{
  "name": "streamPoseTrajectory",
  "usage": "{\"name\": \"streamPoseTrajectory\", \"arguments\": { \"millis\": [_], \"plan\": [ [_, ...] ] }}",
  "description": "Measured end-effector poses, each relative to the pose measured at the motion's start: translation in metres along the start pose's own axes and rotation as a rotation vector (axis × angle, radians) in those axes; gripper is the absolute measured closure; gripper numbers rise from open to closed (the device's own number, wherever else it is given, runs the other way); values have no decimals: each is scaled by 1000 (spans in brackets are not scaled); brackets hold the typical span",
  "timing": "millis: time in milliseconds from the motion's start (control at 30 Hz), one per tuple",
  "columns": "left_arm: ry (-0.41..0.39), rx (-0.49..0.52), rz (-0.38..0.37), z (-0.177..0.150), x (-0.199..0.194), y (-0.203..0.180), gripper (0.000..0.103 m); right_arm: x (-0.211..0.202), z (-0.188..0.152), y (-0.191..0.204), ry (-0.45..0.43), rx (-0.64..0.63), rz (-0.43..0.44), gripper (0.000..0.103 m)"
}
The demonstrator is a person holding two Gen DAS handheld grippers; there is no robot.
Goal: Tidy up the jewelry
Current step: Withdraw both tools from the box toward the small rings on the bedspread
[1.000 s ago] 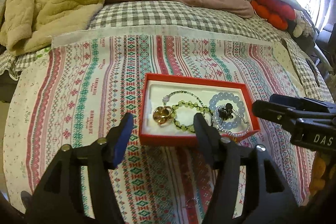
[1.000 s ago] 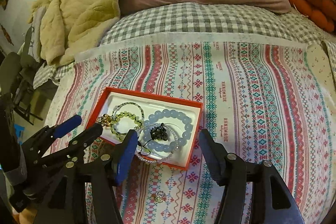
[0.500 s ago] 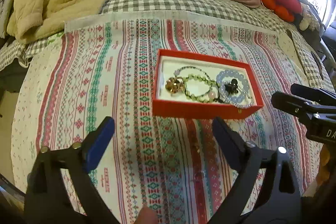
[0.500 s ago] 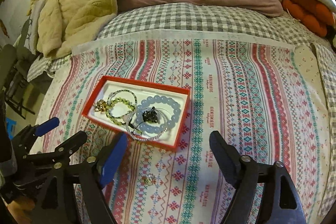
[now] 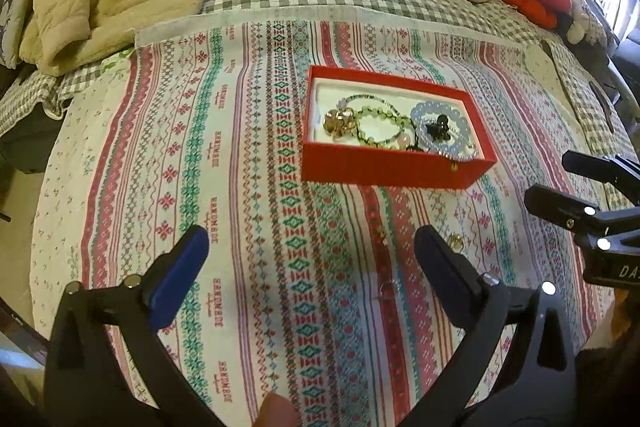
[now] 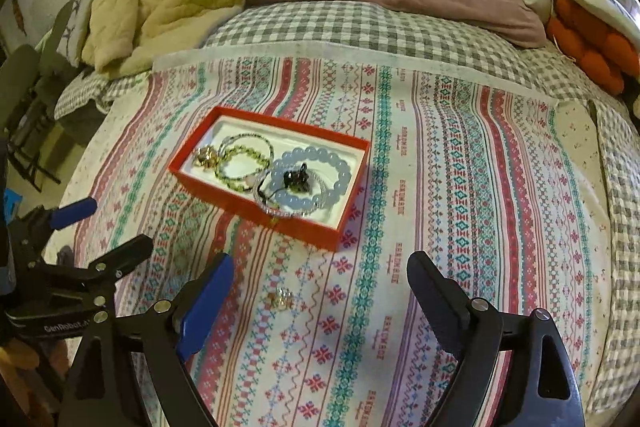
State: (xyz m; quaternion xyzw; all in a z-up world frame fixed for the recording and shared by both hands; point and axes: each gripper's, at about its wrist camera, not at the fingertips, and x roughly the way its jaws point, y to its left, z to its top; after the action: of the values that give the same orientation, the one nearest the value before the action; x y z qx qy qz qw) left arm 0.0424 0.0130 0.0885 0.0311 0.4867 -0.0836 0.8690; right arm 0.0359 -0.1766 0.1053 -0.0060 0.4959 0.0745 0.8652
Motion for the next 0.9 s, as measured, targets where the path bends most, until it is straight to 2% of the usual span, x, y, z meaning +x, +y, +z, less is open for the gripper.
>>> {"name": "streamPoseTrajectory", "arguments": {
  "millis": [267,600,900],
  "plan": [
    [24,31,-1,-21,-2,1,1,3,-18,5,38,-51,-17,13],
    [94,47,2,-55,7,14,1,15,-43,14,97,-137,-40,13],
    [126,64,6,-79,20,22,1,38,-65,13,160,-138,-38,13]
  ]
}}
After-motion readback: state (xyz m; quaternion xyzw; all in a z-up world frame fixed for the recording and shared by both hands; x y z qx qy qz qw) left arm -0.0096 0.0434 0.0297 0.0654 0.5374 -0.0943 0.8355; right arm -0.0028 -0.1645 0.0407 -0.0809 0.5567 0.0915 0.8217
